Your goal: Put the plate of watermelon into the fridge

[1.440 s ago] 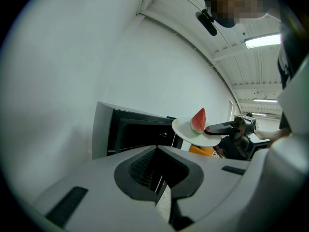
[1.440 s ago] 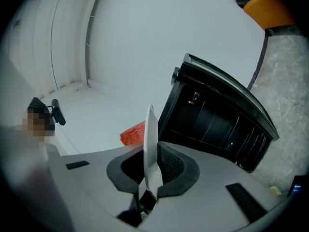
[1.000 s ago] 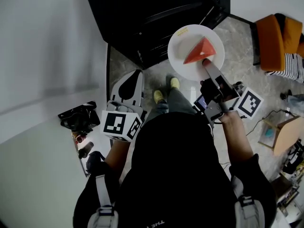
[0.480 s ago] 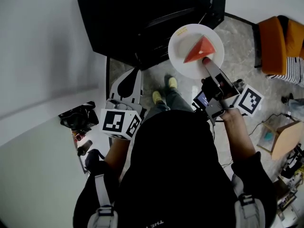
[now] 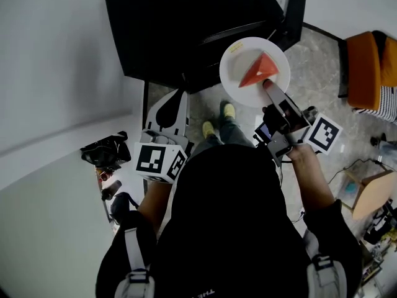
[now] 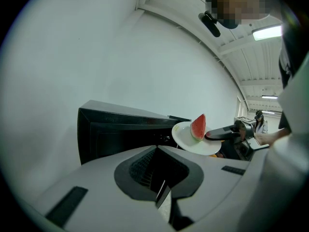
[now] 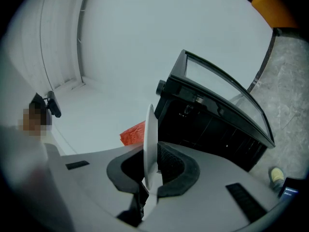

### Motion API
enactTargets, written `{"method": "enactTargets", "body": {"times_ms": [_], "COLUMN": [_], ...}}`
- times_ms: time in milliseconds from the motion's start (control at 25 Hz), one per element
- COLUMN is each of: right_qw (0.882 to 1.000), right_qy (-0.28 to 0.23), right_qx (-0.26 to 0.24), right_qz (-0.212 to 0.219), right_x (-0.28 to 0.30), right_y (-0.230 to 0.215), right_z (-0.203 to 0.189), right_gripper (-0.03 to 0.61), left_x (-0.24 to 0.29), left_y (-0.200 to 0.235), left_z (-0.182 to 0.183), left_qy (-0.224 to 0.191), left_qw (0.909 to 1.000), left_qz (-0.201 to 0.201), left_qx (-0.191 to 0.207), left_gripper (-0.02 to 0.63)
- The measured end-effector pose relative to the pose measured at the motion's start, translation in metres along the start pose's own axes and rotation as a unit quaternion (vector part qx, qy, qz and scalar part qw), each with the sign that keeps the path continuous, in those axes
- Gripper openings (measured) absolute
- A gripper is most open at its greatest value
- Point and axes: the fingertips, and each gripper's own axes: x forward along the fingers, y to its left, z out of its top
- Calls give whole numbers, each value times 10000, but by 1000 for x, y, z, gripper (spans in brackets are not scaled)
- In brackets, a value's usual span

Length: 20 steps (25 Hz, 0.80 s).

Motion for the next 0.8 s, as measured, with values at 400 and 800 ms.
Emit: {"method": "enactTargets", "body": {"times_ms": [400, 800], "right_qw": [9994, 9980], "right_qy": [322, 609], "right_qx": [-6, -136], "right_qz": [-81, -104], "right_x": [3, 8], "right_y": [-1, 0], "right_z": [-6, -9], "right_gripper": [34, 34], "left_x": [-6, -15], "left_y": [-7, -18], "left_z": [8, 7], "left_qy": [40, 119], "left_qw": [10000, 9999], "left_qz": [44, 71], "left_qx": [5, -62], "left_gripper": [12, 12]}}
